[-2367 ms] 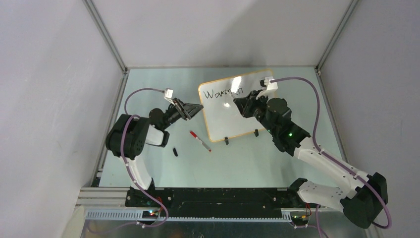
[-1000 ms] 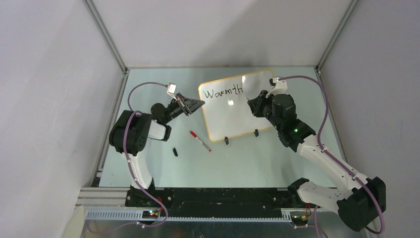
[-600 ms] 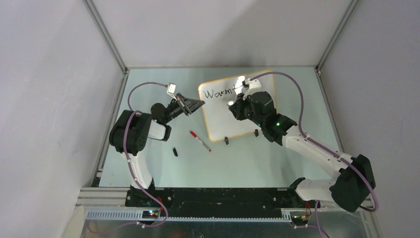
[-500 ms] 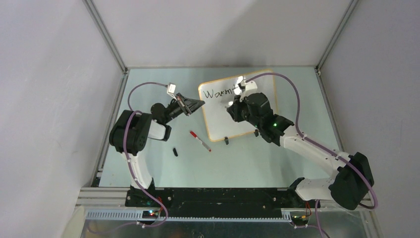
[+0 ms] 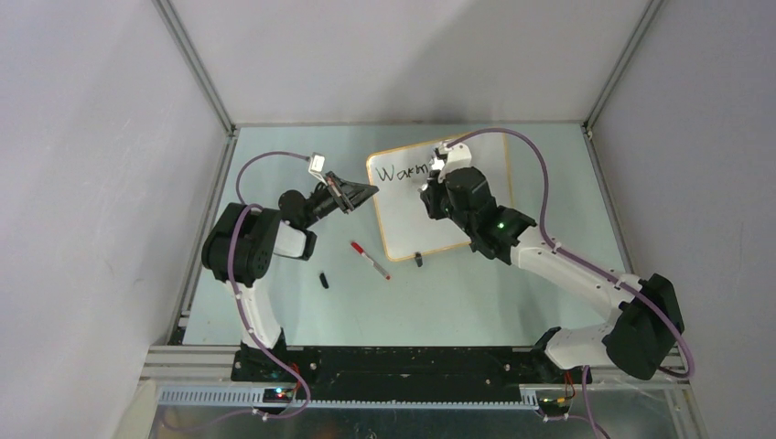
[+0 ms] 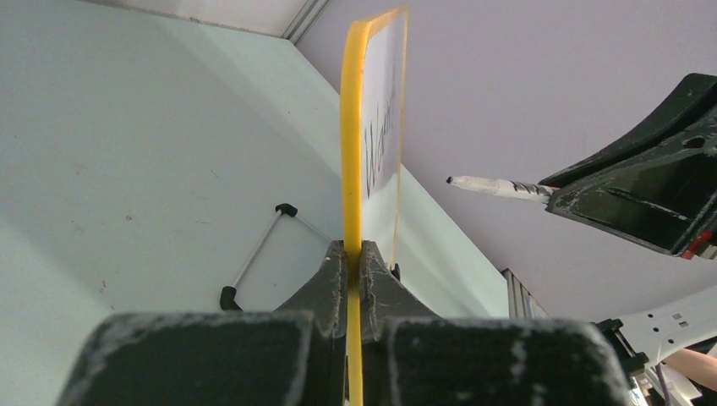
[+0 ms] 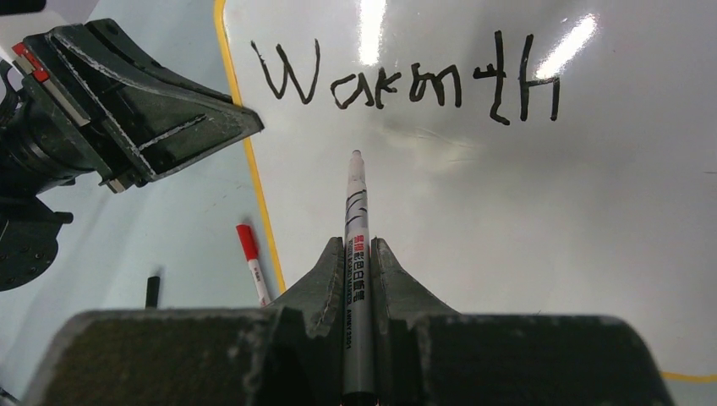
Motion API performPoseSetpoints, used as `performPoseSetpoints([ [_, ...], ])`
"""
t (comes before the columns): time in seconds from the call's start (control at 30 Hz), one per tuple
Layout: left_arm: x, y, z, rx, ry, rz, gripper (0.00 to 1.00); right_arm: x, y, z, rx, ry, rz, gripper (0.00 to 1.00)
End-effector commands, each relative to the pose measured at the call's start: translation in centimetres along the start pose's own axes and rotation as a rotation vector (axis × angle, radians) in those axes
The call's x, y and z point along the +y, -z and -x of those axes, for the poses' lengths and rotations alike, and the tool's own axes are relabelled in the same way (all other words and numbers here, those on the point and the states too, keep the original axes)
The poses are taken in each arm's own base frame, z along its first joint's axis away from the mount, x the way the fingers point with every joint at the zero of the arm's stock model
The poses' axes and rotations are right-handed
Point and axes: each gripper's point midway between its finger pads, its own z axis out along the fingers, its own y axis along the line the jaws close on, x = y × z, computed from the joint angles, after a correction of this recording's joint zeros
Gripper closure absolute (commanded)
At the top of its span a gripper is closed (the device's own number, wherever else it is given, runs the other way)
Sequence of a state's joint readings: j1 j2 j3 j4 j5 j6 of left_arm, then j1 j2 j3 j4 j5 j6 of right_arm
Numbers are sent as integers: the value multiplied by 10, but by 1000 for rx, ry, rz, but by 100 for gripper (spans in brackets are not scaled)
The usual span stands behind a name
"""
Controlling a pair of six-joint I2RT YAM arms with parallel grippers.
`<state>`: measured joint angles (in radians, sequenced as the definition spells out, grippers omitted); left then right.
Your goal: Write a sentence on the whiteboard
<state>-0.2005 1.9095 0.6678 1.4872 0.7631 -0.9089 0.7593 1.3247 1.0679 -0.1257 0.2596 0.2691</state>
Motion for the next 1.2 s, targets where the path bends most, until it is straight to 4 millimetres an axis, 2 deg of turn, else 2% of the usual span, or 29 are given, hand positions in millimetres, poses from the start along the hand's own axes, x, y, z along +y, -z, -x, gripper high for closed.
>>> performPoseSetpoints([
  [0.0, -6, -2, 9, -20, -68, -35, 100, 8, 7, 24, -49, 36, -43, 100],
  [0.23, -8, -2, 10, -21, -83, -38, 100, 10, 12, 28, -20, 63, -99, 100],
  [0.63, -11, 0, 11, -25, -95, -39, 100, 9, -4, 18, 20, 70, -131, 100],
  [0.83, -12, 1, 11, -25, -99, -39, 100, 10, -5, 20, 13, 60, -124, 100],
  [1.17, -13, 2, 10, -25, -102, -37, 100, -3, -10, 22, 32, 47, -154, 100],
])
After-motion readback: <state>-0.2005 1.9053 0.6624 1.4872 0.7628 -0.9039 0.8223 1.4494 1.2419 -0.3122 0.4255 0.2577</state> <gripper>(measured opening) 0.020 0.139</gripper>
